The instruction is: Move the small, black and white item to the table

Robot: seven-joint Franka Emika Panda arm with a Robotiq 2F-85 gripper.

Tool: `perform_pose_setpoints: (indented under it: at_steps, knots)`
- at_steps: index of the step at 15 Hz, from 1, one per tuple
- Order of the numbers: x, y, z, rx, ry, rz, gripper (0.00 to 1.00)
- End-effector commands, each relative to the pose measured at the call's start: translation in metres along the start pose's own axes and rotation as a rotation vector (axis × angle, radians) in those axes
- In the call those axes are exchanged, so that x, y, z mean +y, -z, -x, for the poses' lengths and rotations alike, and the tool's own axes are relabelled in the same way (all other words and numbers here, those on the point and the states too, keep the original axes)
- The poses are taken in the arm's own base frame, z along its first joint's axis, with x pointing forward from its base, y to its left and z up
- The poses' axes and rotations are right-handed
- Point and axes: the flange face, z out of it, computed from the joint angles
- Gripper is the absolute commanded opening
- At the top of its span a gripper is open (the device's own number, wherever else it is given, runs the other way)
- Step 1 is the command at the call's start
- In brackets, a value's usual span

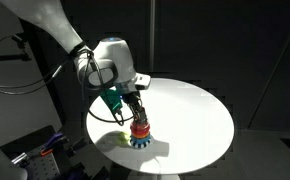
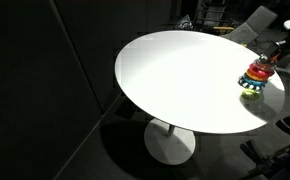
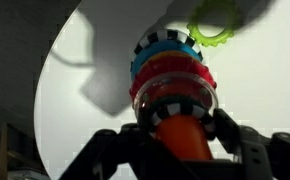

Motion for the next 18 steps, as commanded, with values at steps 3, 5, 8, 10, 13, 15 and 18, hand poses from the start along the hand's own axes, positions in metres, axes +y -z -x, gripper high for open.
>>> perform_pose_setpoints:
  at_steps: [3,5,8,10,13,15,18]
  knots:
    - [0.001,0.029,-0.003,0.038,-0.009,-0.016,0.53]
    - [0.001,0.039,-0.004,0.051,-0.010,-0.020,0.52]
    - [0.000,0.055,-0.006,0.068,-0.010,-0.030,0.47]
    - [-0.001,0.066,-0.006,0.074,-0.006,-0.040,0.45]
    - [-0.007,0.080,-0.004,0.069,0.010,-0.056,0.43]
    - [-0.013,0.086,-0.001,0.050,0.036,-0.061,0.41]
    - [-0.026,0.086,0.005,-0.004,0.075,-0.059,0.41]
